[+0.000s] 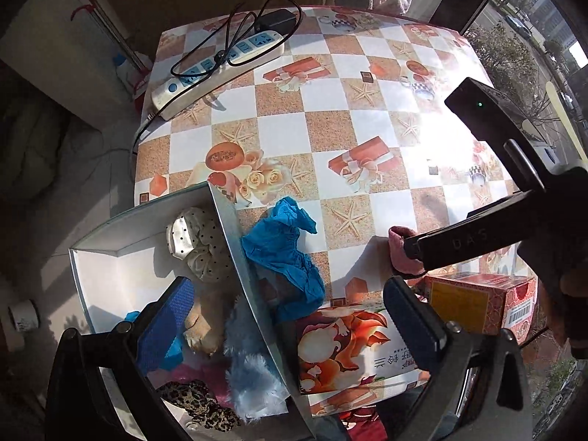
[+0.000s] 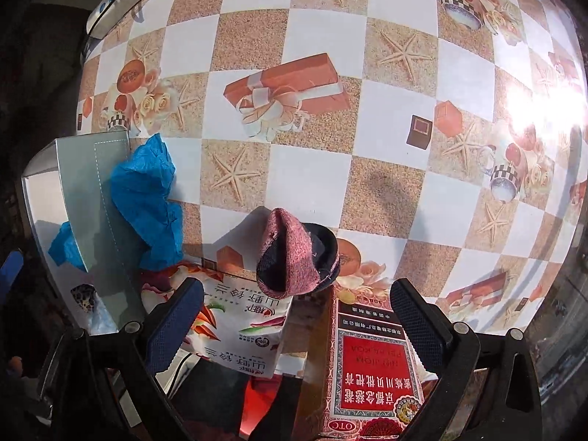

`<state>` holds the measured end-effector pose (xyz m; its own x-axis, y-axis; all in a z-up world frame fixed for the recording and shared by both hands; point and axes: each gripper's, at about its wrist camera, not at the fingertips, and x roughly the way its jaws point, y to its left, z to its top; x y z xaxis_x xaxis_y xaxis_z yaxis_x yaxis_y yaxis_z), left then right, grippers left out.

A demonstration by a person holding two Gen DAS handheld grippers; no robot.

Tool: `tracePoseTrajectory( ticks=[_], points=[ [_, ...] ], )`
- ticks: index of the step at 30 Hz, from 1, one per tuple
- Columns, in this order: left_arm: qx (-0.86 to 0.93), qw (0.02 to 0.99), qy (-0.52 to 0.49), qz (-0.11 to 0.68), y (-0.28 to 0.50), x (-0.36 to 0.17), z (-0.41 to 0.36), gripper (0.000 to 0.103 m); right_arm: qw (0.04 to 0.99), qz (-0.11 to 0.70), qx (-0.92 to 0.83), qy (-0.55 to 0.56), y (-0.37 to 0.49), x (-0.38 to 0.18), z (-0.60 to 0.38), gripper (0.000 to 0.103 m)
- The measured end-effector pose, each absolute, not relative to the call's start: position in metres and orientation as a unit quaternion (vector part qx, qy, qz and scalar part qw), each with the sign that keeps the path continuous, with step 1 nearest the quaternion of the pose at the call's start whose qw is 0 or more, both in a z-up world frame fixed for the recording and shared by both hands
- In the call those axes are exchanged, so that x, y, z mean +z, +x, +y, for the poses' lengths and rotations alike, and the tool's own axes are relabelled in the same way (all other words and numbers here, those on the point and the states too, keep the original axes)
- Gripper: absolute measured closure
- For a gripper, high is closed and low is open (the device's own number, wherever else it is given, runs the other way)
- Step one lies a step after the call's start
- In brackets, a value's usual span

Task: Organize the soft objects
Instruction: 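Grasp the second blue plastic glove with the left tool while the right tool grasps the pink knit sock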

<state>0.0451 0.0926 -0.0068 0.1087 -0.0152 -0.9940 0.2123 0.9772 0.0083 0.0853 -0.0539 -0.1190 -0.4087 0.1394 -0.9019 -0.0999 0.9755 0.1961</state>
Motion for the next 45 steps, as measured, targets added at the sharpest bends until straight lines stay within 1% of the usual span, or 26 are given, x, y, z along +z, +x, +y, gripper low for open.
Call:
tracePoseTrajectory(
  ticks=[4, 7, 8, 9, 11, 14, 18, 22, 25, 28, 33, 35, 36, 37, 38, 39, 40, 41, 42, 44, 45],
  points=[
    [-0.068, 0.735, 0.1, 0.668, 0.054, -0.012, 0.091, 0.0, 0.495, 0.86, 0.121, 0.028, 0.091, -0.158, -0.047, 0.001],
    [-0.063, 0.727, 0.111, 0.675, 0.063, -0.019, 0.088, 0.0, 0.46, 0.878, 0.128, 0.021, 0.085, -0.18, -0.042, 0.001],
    [-0.064, 0.725, 0.115, 0.676, 0.066, -0.021, 0.086, 0.0, 0.452, 0.882, 0.129, 0.018, 0.083, -0.186, -0.042, 0.013],
    [-0.066, 0.723, 0.12, 0.677, 0.069, -0.023, 0.083, 0.0, 0.448, 0.884, 0.13, 0.02, 0.081, -0.189, -0.044, 0.036],
    [-0.071, 0.718, 0.134, 0.679, 0.076, -0.028, 0.074, 0.0, 0.44, 0.889, 0.128, 0.023, 0.077, -0.193, -0.05, 0.062],
    [-0.084, 0.708, 0.163, 0.682, 0.089, -0.037, 0.055, 0.0, 0.452, 0.879, 0.139, 0.057, 0.078, -0.186, -0.066, 0.068],
    [-0.106, 0.686, 0.209, 0.689, 0.106, -0.062, 0.022, 0.0, 0.509, 0.843, 0.131, 0.116, 0.088, -0.156, -0.106, 0.068],
    [-0.121, 0.64, 0.253, 0.716, 0.118, -0.107, 0.002, 0.0, 0.553, 0.806, 0.12, 0.172, 0.088, -0.121, -0.147, 0.068],
    [-0.123, 0.603, 0.292, 0.732, 0.123, -0.138, -0.003, 0.0, 0.569, 0.783, 0.123, 0.22, 0.09, -0.1, -0.17, 0.068],
    [-0.13, 0.576, 0.319, 0.741, 0.125, -0.157, -0.003, 0.0, 0.581, 0.763, 0.132, 0.251, 0.095, -0.08, -0.187, 0.068],
    [-0.13, 0.522, 0.34, 0.771, 0.124, -0.185, 0.005, 0.0, 0.592, 0.742, 0.143, 0.281, 0.082, -0.063, -0.201, 0.068],
    [-0.122, 0.511, 0.337, 0.782, 0.125, -0.192, 0.012, 0.003, 0.597, 0.735, 0.144, 0.286, 0.078, -0.058, -0.201, 0.068],
    [-0.118, 0.505, 0.333, 0.787, 0.125, -0.195, 0.015, 0.006, 0.6, 0.732, 0.145, 0.288, 0.076, -0.054, -0.204, 0.068],
    [-0.115, 0.5, 0.328, 0.793, 0.124, -0.198, 0.018, 0.014, 0.603, 0.729, 0.145, 0.289, 0.075, -0.052, -0.207, 0.068],
    [-0.113, 0.497, 0.32, 0.799, 0.124, -0.199, 0.02, 0.017, 0.605, 0.727, 0.145, 0.291, 0.073, -0.05, -0.21, 0.068],
    [-0.115, 0.496, 0.306, 0.804, 0.124, -0.199, 0.022, 0.024, 0.607, 0.724, 0.144, 0.294, 0.073, -0.051, -0.209, 0.068],
    [-0.12, 0.494, 0.291, 0.81, 0.123, -0.197, 0.023, 0.039, 0.609, 0.722, 0.143, 0.296, 0.071, -0.05, -0.211, 0.068],
    [-0.128, 0.494, 0.276, 0.814, 0.121, -0.195, 0.022, 0.05, 0.612, 0.719, 0.14, 0.299, 0.07, -0.05, -0.212, 0.068],
    [-0.132, 0.498, 0.268, 0.814, 0.119, -0.193, 0.021, 0.075, 0.614, 0.716, 0.137, 0.304, 0.068, -0.05, -0.215, 0.068],
    [-0.134, 0.518, 0.263, 0.803, 0.116, -0.186, 0.015, 0.078, 0.618, 0.709, 0.13, 0.314, 0.065, -0.049, -0.22, 0.068],
    [-0.138, 0.531, 0.248, 0.798, 0.115, -0.182, 0.012, 0.081, 0.62, 0.706, 0.125, 0.317, 0.064, -0.048, -0.224, 0.068]
  ],
)
